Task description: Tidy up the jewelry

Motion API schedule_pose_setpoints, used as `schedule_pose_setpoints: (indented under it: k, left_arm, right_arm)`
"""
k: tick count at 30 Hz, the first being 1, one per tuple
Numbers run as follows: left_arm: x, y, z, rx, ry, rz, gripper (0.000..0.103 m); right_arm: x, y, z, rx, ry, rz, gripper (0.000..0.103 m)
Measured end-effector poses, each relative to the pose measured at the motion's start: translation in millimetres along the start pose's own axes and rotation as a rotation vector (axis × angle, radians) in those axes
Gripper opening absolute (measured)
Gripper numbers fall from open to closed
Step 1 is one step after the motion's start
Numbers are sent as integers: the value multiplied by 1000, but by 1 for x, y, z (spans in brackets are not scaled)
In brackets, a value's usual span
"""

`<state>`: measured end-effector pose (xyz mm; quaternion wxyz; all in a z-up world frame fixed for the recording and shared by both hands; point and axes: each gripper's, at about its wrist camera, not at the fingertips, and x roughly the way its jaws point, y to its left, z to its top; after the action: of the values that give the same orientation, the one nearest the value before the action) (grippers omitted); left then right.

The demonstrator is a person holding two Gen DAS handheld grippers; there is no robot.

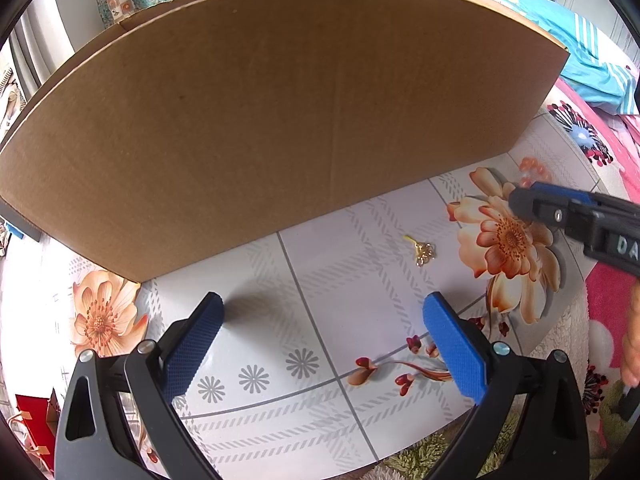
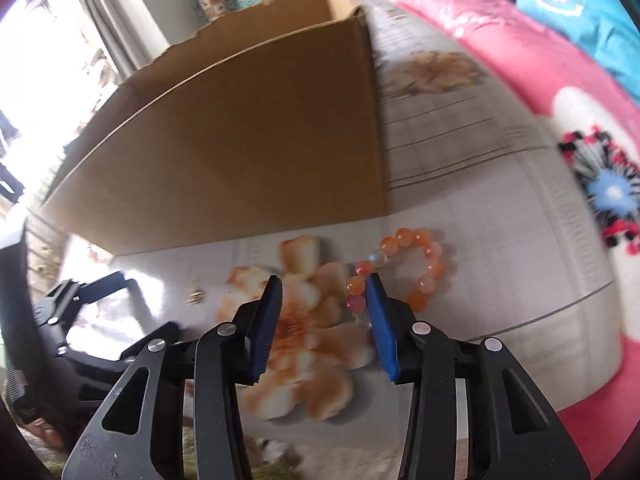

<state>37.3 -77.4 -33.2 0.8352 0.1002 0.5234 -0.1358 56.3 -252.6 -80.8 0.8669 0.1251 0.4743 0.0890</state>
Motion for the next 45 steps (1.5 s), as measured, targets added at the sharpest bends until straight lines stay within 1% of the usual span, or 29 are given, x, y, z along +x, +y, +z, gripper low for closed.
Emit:
schedule_pose_setpoints:
  k: [2,4,7,10,15,17,31,38,45]
  left_arm:
    - [0,0,1,0,-1,0,98]
    - [0,0,-1,1,-1,0,98]
    - [0,0,0,0,-2,0,98]
    - [-1,0,-1,-1,-5,1,98]
    - [-1,0,-2,-1,-5,1,98]
    - [-1,0,-1,-1,-6,1,98]
    - [-2,-1,-5,-1,-7,1,98]
    - [-2,-1,-6,-1,-8,1,98]
    - [-3,-1,-8,-2,-9,1,98]
  right_arm:
    - [1,5,-2,-19,13,25,40]
    - [2,9,-4,-30,17,29,40]
    - [-2,12,-7,-37,3,10,41]
    - [-5,13,-7,-49,-10,-30,43]
    - [1,7,-4,-44,6,-33,44]
    - [2,12,-1,-50,5,-36,45]
    - [5,30,1,-72,4,-62,45]
    - [3,31,1,-75,2,-73,41]
    - [1,31,0,-80,-3,-81,40]
